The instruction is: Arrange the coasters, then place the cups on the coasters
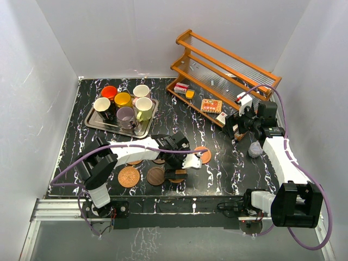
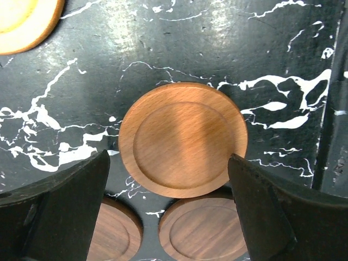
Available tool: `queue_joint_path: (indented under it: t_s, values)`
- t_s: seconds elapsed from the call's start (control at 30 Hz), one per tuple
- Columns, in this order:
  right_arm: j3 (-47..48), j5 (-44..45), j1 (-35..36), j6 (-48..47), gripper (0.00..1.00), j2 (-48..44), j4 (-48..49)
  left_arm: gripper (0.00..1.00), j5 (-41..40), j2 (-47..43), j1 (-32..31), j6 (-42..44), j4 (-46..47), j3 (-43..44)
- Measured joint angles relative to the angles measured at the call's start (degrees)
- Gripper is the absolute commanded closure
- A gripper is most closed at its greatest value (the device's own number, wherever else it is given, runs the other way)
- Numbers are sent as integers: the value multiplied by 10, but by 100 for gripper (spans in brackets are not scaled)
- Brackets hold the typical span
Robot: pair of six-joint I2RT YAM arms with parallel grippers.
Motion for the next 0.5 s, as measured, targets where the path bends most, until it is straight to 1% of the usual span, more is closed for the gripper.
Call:
queue_joint_path:
  t_s: [0.5]
  values:
    - [0, 0, -2, 0, 2, 0, 0, 13, 59, 2, 0, -12, -6, 0]
